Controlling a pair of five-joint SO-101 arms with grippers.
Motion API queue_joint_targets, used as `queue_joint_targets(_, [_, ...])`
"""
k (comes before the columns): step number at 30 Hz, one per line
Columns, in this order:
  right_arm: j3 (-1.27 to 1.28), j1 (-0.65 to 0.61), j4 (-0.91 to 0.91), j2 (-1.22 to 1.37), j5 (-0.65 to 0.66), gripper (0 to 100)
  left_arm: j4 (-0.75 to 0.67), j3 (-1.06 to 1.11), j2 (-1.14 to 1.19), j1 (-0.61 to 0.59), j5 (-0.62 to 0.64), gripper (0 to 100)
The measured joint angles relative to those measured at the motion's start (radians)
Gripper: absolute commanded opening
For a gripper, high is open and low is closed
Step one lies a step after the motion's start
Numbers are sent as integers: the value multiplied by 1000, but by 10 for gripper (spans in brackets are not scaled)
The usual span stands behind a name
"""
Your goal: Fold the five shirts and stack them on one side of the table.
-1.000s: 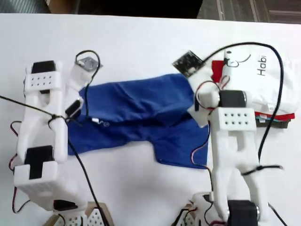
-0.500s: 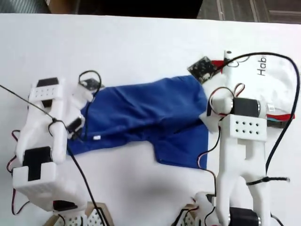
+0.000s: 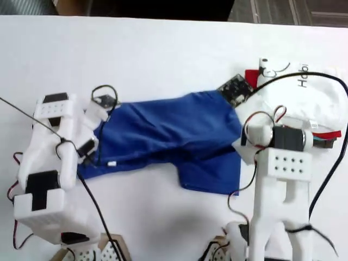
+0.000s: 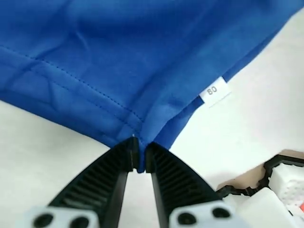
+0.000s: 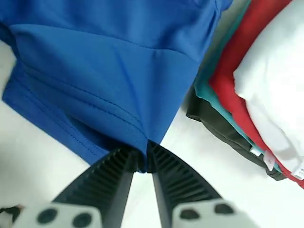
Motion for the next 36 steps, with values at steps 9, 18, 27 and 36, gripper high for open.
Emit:
queue_joint_targets(9, [170, -17, -26, -89, 0, 21, 6, 0, -20, -2, 0, 26])
queue_joint_targets(18, [334, -17, -132, -89, 0, 21, -61, 129, -21, 0, -2, 26])
queue_joint_targets(27, [459, -17, -221, -89, 0, 21, -198, 238, -43, 0, -2, 26])
queue_joint_targets(36, [540, -17, -284, -89, 0, 21, -206, 241, -44, 0, -2, 27])
